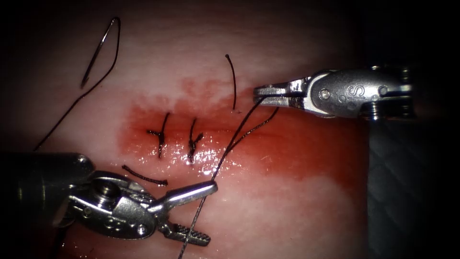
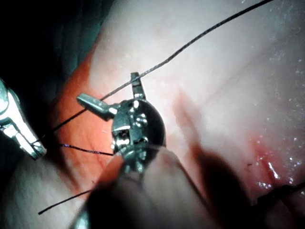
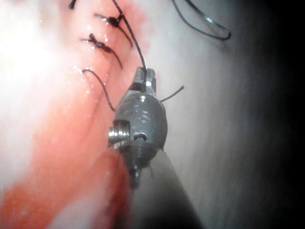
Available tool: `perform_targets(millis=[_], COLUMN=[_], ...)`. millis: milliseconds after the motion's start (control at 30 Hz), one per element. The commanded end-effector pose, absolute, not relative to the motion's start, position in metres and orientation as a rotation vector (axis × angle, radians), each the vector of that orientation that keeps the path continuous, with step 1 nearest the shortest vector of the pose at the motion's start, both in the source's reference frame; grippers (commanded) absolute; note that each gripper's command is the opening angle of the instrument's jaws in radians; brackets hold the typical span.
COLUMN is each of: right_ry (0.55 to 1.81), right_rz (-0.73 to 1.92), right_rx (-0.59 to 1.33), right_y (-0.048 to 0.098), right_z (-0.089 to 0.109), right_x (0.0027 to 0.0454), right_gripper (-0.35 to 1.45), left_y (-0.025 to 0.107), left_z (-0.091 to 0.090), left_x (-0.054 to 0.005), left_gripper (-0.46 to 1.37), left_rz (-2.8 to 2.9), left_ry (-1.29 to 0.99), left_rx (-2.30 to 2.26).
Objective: Wound Closure
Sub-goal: Use the right end effector to handoff a longer suture length to the left end effector
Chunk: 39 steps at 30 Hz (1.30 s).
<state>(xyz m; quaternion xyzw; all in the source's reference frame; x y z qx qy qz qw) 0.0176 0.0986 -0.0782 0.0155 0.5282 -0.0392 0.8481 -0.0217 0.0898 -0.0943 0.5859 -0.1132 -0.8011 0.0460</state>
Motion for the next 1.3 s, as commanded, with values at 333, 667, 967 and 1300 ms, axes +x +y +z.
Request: perform_targets(millis=[333, 667, 967, 1300], right_ry=[1.113, 1.113, 1.113, 1.112], right_rz=[-0.081, -0.081, -0.082, -0.060], right_rx=[0.030, 0.030, 0.030, 0.041], right_y=[0.0986, 0.0986, 0.0985, 0.0983], right_z=[-0.0782, -0.0782, -0.0783, -0.0785], right_x=[0.0176, 0.0176, 0.0176, 0.0177], right_gripper=[-0.35, -0.35, -0.35, -0.35], left_y=[0.0885, 0.0884, 0.0882, 0.0890], left_z=[-0.0954, -0.0955, -0.0954, -0.0958], left_x=[-0.0218, -0.0215, -0.0205, -0.0179], left_gripper=[0.63, 0.55, -0.35, -0.35], left_rz=[-2.412, -2.410, -2.365, -2.390], left_ry=[-0.354, -0.352, -0.324, -0.375], left_rx=[1.793, 1.794, 1.711, 1.691])
